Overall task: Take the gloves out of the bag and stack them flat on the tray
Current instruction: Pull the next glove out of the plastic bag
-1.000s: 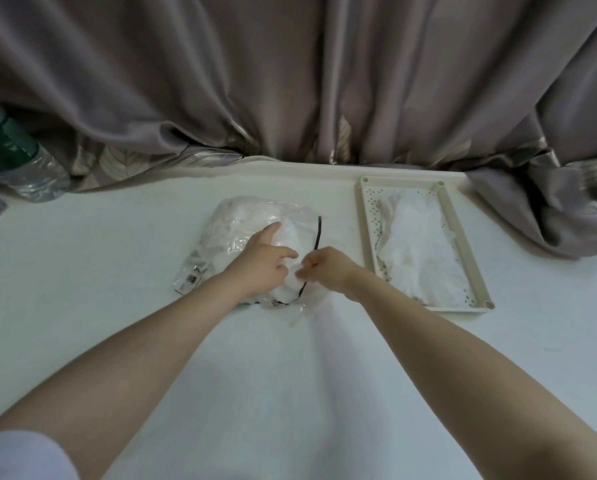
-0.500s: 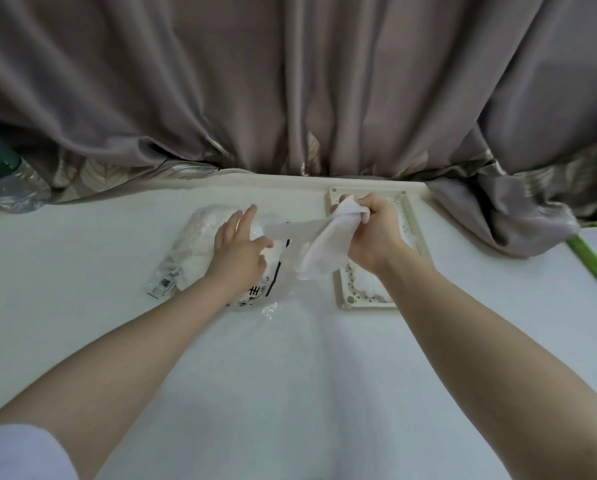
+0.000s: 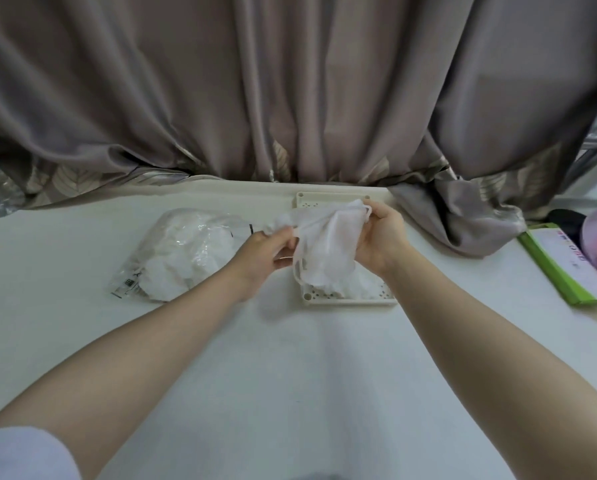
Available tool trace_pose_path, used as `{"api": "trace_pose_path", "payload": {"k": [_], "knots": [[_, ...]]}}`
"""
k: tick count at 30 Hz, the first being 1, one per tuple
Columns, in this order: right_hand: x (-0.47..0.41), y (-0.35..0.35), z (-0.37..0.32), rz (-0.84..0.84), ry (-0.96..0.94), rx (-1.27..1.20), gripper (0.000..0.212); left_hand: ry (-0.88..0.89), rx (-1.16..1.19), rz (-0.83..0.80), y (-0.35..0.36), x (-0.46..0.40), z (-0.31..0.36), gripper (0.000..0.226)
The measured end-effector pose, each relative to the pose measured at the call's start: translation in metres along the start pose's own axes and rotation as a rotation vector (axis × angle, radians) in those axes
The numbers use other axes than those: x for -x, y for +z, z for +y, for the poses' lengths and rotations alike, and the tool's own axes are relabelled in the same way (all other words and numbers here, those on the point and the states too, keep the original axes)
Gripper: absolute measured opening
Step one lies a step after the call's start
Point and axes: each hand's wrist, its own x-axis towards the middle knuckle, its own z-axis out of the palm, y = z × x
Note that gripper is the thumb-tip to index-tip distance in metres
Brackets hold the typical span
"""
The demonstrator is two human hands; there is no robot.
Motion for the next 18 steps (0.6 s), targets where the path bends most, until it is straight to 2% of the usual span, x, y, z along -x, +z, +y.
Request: {"api": "trace_pose_path", "payload": {"k": [2,3,7,10,11,12,15,18], "knots": [[-0.004,-0.011,-0.003,0.033,0.033,0.122,0.036,-0.04,0.084,0.079,0.004,-0.002,0.003,0.038],[-0.005,-0.015,-0.003,0.05,0.052,0.191,0.036,-0.046,0.04,0.116,0.007,-0.002,0.005,0.038],[-0.002,-0.024,-0.009,0.157,0.11,0.385,0.041,0.008,-0.517,0.254,0.016,-0.009,0.0,0.013],[0.001,-0.026,-0.015,0.177,0.167,0.409,0.039,0.236,-0.826,0.225,0.02,-0.013,-0.009,0.09],[0.002,-0.026,-0.017,0.177,0.176,0.404,0.038,0.353,-0.932,0.161,0.022,-0.015,-0.013,0.105],[0.001,-0.027,-0.019,0.176,0.179,0.393,0.037,0.473,-1.047,0.085,0.026,-0.013,-0.015,0.11],[0.002,-0.03,-0.024,0.154,0.191,0.371,0.039,0.773,-1.259,-0.065,0.039,-0.008,-0.021,0.089],[0.002,-0.036,-0.029,0.119,0.217,0.368,0.032,0.897,-1.22,-0.057,0.051,-0.011,-0.026,0.047]]}}
